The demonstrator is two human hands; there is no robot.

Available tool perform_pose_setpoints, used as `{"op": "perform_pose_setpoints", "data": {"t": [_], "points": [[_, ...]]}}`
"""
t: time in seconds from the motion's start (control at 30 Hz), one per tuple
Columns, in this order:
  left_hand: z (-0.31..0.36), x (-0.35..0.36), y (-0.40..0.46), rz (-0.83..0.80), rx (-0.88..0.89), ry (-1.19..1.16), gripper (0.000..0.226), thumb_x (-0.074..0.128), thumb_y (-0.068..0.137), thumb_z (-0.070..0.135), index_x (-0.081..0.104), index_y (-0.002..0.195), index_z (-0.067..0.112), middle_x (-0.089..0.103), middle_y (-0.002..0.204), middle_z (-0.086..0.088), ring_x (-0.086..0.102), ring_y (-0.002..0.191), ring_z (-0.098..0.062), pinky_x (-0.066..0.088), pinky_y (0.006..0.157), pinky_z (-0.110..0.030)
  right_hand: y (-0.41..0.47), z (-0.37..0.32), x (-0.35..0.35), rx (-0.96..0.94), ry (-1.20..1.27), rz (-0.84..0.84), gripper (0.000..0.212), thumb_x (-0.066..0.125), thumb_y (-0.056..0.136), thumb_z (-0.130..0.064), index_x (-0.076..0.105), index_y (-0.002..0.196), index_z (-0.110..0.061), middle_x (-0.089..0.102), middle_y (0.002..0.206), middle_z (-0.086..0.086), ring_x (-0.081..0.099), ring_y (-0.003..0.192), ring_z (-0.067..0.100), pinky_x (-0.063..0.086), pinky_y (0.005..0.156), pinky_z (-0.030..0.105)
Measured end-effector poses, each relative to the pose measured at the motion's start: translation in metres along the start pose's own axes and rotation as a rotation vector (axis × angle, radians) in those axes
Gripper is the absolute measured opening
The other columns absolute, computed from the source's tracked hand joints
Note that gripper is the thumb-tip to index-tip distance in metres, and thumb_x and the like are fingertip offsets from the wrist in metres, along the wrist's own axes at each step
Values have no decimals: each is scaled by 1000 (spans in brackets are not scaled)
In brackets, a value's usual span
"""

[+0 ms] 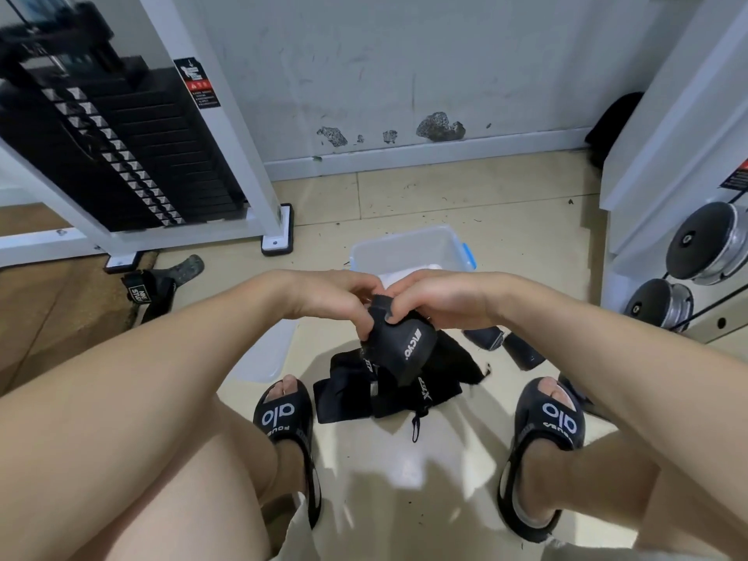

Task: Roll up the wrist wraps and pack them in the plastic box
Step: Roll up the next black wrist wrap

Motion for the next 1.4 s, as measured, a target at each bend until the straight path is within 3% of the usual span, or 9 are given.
{"op": "perform_pose_setpoints", "data": {"t": [0.17, 0.23, 0.33, 0.43, 0.63, 0.8, 0.97, 1.2, 1.4], "points": [[-21, -14, 0, 40, -132, 244, 28, 72, 64, 45, 55, 70, 24, 58, 94, 2, 50, 87, -18, 38, 80, -34, -9, 8, -12, 127, -245, -13, 22, 69, 90, -9, 67, 111, -10, 75, 83, 1, 72, 79, 18, 53, 69, 22], [-33, -19, -4, 70, -204, 338, 27, 74, 73, 40, 57, 80, 20, 57, 96, -3, 50, 86, -21, 39, 78, -33, -11, 9, -14, 142, -313, 26, 3, 71, 90, -13, 68, 90, -13, 70, 71, 0, 67, 69, 20, 50, 62, 23], [-39, -18, -10, 26, -233, 269, 33, 77, 80, 37, 64, 101, 15, 64, 118, -2, 56, 110, -22, 39, 91, -31, -2, -1, -15, 35, -184, 118, 20, 65, 94, -6, 62, 75, -15, 62, 60, -1, 59, 55, 16, 46, 49, 20], [-22, -14, -17, 36, -117, 63, 36, 81, 84, 33, 66, 117, 31, 62, 133, 13, 52, 130, -7, 37, 109, -29, 11, -18, -6, -91, -93, 186, 11, 68, 94, -11, 67, 86, -17, 68, 74, 1, 65, 67, 17, 50, 58, 25], [-16, -32, -18, 162, 33, -214, 74, 84, 80, 11, 40, 136, 30, 68, 124, -8, 65, 116, -25, 46, 103, -29, 24, -42, -2, -193, 75, 161, 10, 61, 97, -10, 65, 102, -3, 63, 79, 12, 54, 62, 17, 44, 53, 22], [-27, -47, -16, 191, 42, -137, 37, 79, 81, 24, 69, 114, 11, 74, 114, -11, 68, 114, -26, 48, 106, -35, 43, -38, -4, -210, 153, 152, 16, 63, 99, -13, 67, 104, 1, 61, 86, 16, 54, 65, 16, 47, 67, 28], [-42, -65, -19, 275, -8, -221, 22, 70, 94, 8, 68, 115, 2, 77, 110, -14, 74, 100, -30, 56, 96, -40, 65, -15, -22, -85, 379, 289, 31, 57, 104, -35, 65, 112, -7, 69, 95, 12, 68, 82, 22, 61, 76, 32], [-45, -79, -19, 429, 23, -151, 19, 65, 99, 29, 57, 90, 15, 61, 78, 4, 58, 67, -10, 46, 64, -24, 114, 86, -45, 287, -174, 453, 13, 64, 95, -16, 62, 103, -5, 64, 97, 13, 61, 79, 25, 54, 67, 31], [-55, -72, 14, 427, 23, -162, 6, 55, 103, 20, 54, 103, 14, 62, 88, 2, 55, 76, -14, 39, 61, -24, 182, 144, -30, 328, -508, 447, 39, 59, 89, -12, 64, 127, -10, 67, 126, 10, 60, 118, 31, 46, 95, 32]]}}
Point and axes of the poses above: each hand's wrist, its own y-axis towards the middle knuckle, its own x-axis out of the palm, z = x × y, the point moved 5 cm from there along y, towards the middle knuckle
